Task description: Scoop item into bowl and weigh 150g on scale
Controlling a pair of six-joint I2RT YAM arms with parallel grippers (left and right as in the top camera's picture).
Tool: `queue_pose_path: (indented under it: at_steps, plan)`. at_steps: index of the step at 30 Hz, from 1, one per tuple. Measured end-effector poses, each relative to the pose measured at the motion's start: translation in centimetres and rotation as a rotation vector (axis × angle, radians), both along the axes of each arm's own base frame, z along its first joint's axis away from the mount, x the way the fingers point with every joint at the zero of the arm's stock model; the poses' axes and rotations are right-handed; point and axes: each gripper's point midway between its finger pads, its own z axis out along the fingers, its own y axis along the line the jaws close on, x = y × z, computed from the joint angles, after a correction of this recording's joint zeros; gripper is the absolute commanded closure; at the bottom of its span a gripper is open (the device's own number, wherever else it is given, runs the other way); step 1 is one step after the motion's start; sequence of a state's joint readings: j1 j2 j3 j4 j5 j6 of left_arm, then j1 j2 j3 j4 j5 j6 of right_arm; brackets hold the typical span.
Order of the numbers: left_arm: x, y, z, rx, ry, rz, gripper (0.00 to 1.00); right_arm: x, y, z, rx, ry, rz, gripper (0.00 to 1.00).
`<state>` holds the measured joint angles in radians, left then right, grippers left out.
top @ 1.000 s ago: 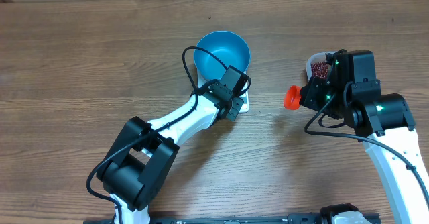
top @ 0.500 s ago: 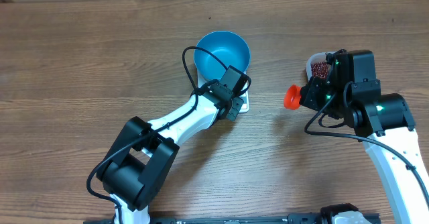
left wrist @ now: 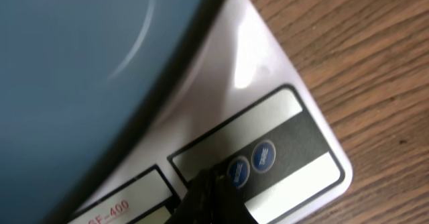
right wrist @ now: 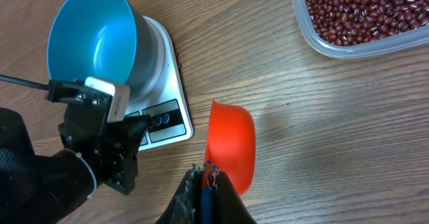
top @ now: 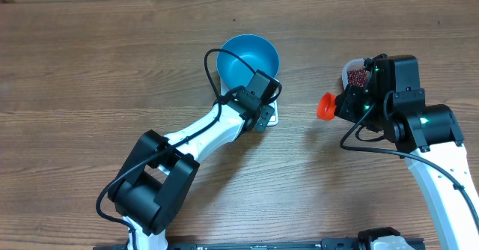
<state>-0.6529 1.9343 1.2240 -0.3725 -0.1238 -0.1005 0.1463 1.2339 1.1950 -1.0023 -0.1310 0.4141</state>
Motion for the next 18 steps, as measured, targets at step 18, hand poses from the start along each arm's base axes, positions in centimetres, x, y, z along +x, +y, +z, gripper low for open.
queue_pose_path:
  at_steps: [18]
  plan:
    - [-0.11, 0.59, -0.16, 0.028, 0.003, 0.011, 0.96, -0.02, 0.01, -0.01, 0.0, 0.001, 0.001, 0.96]
